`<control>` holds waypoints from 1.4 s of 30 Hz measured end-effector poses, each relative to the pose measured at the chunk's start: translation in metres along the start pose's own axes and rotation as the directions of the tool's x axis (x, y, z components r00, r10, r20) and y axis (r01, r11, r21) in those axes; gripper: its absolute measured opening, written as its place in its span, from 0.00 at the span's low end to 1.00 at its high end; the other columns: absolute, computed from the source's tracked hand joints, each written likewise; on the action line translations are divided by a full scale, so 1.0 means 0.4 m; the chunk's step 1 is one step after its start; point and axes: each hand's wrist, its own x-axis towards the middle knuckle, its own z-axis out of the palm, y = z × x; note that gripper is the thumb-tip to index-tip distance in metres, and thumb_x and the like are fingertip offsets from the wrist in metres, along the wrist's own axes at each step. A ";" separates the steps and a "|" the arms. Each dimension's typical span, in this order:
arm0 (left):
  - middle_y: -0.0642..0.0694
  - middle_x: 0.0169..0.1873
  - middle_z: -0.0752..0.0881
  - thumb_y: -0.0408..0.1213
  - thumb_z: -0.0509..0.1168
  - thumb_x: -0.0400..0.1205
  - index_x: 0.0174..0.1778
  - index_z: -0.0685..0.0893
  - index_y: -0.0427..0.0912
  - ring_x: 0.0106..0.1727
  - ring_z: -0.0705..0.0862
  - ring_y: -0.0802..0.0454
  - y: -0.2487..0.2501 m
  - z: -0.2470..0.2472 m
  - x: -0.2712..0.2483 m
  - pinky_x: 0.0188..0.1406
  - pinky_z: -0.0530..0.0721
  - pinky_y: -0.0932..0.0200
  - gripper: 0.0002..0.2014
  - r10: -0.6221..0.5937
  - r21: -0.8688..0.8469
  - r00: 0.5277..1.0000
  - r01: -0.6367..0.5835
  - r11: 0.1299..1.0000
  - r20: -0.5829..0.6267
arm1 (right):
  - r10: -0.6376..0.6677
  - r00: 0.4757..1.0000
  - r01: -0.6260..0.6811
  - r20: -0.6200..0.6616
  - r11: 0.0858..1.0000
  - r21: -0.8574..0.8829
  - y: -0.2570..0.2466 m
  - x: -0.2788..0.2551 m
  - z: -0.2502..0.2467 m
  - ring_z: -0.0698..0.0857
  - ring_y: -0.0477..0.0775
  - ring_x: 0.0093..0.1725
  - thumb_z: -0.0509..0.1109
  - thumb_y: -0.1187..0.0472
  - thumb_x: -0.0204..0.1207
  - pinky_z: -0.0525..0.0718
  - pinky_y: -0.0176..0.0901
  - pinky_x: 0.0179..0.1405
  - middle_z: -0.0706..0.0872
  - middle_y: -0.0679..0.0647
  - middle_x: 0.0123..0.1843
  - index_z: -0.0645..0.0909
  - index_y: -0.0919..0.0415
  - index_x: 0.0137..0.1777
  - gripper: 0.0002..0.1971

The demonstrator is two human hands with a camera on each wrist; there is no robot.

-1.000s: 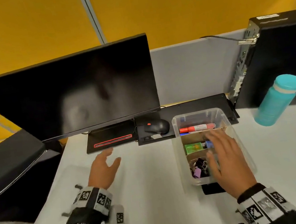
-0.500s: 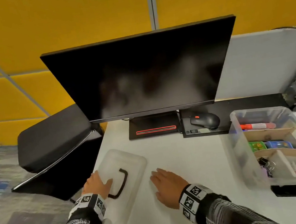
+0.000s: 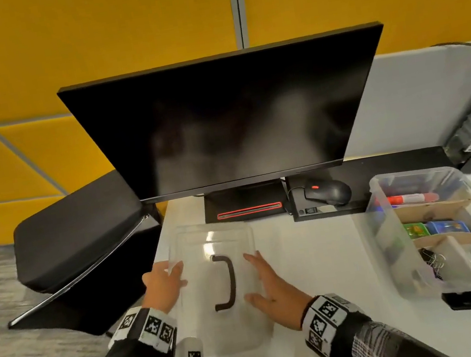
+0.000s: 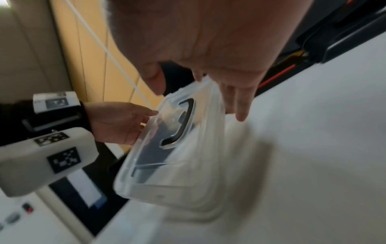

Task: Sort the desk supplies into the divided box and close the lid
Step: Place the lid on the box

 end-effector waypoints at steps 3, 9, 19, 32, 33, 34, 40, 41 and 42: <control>0.41 0.65 0.70 0.43 0.55 0.87 0.65 0.73 0.44 0.50 0.81 0.54 0.132 -0.024 -0.074 0.46 0.78 0.63 0.13 0.211 -0.256 0.978 -0.205 0.945 -0.005 | -0.214 0.922 0.219 -0.323 0.975 -0.022 -0.035 -0.088 -0.088 0.51 0.41 0.83 0.66 0.51 0.77 0.60 0.46 0.81 0.39 0.34 0.83 0.46 0.35 0.79 0.38; 0.50 0.45 0.86 0.45 0.56 0.86 0.57 0.79 0.46 0.36 0.85 0.68 0.411 0.029 -0.216 0.35 0.77 0.68 0.11 0.582 -0.539 0.811 -0.516 0.666 -0.056 | -0.337 0.642 0.238 -0.689 0.942 -0.239 -0.013 -0.260 -0.285 0.51 0.40 0.83 0.60 0.62 0.79 0.56 0.29 0.78 0.46 0.42 0.85 0.55 0.54 0.80 0.30; 0.45 0.62 0.79 0.38 0.51 0.86 0.70 0.71 0.47 0.62 0.79 0.49 0.671 0.418 -0.312 0.62 0.76 0.55 0.16 0.746 -0.363 0.646 -0.664 0.654 0.162 | -0.019 0.760 -0.275 -0.650 0.896 -0.348 0.190 -0.494 -0.583 0.52 0.43 0.81 0.56 0.64 0.84 0.50 0.26 0.72 0.39 0.51 0.85 0.49 0.55 0.83 0.30; 0.48 0.78 0.67 0.54 0.48 0.86 0.81 0.51 0.56 0.77 0.70 0.51 0.684 0.602 -0.298 0.76 0.71 0.44 0.26 0.693 -0.424 0.692 -0.575 0.700 0.203 | 0.094 0.840 -0.309 -0.534 0.893 -0.329 0.341 -0.483 -0.704 0.66 0.53 0.79 0.52 0.66 0.83 0.65 0.41 0.75 0.42 0.46 0.86 0.51 0.49 0.83 0.30; 0.49 0.78 0.67 0.55 0.48 0.86 0.80 0.51 0.58 0.77 0.69 0.51 0.682 0.606 -0.303 0.76 0.71 0.44 0.27 0.690 -0.446 0.696 -0.563 0.696 0.200 | 0.085 0.843 -0.293 -0.530 0.901 -0.320 0.344 -0.487 -0.703 0.65 0.53 0.80 0.52 0.66 0.84 0.65 0.41 0.75 0.42 0.46 0.86 0.51 0.48 0.83 0.30; 0.49 0.79 0.66 0.59 0.48 0.84 0.80 0.51 0.60 0.77 0.69 0.51 0.679 0.609 -0.305 0.76 0.71 0.42 0.28 0.682 -0.453 0.704 -0.550 0.701 0.200 | 0.070 0.842 -0.269 -0.534 0.913 -0.305 0.348 -0.492 -0.699 0.64 0.52 0.80 0.52 0.65 0.84 0.63 0.40 0.75 0.43 0.46 0.86 0.51 0.48 0.83 0.29; 0.52 0.84 0.42 0.49 0.42 0.88 0.83 0.45 0.53 0.82 0.43 0.57 0.671 0.589 -0.362 0.81 0.48 0.53 0.27 0.776 -0.110 0.630 -0.770 0.628 0.020 | 0.276 0.728 -0.365 -0.628 0.931 -0.015 0.372 -0.568 -0.657 0.84 0.51 0.51 0.51 0.43 0.83 0.79 0.47 0.54 0.81 0.45 0.53 0.69 0.52 0.65 0.18; 0.53 0.84 0.42 0.49 0.39 0.86 0.83 0.45 0.52 0.82 0.40 0.57 0.667 0.575 -0.378 0.82 0.47 0.51 0.27 0.813 0.003 0.581 -0.814 0.581 0.050 | 0.272 0.736 -0.391 -0.620 0.918 -0.061 0.376 -0.577 -0.658 0.83 0.50 0.42 0.50 0.41 0.82 0.80 0.47 0.45 0.83 0.45 0.43 0.72 0.52 0.53 0.16; 0.55 0.84 0.45 0.51 0.36 0.84 0.83 0.47 0.52 0.82 0.37 0.57 0.657 0.564 -0.388 0.84 0.46 0.48 0.28 0.827 0.093 0.553 -0.833 0.545 0.100 | 0.248 0.746 -0.396 -0.619 0.911 -0.113 0.380 -0.584 -0.662 0.81 0.49 0.37 0.50 0.41 0.82 0.79 0.47 0.40 0.82 0.46 0.37 0.71 0.52 0.44 0.17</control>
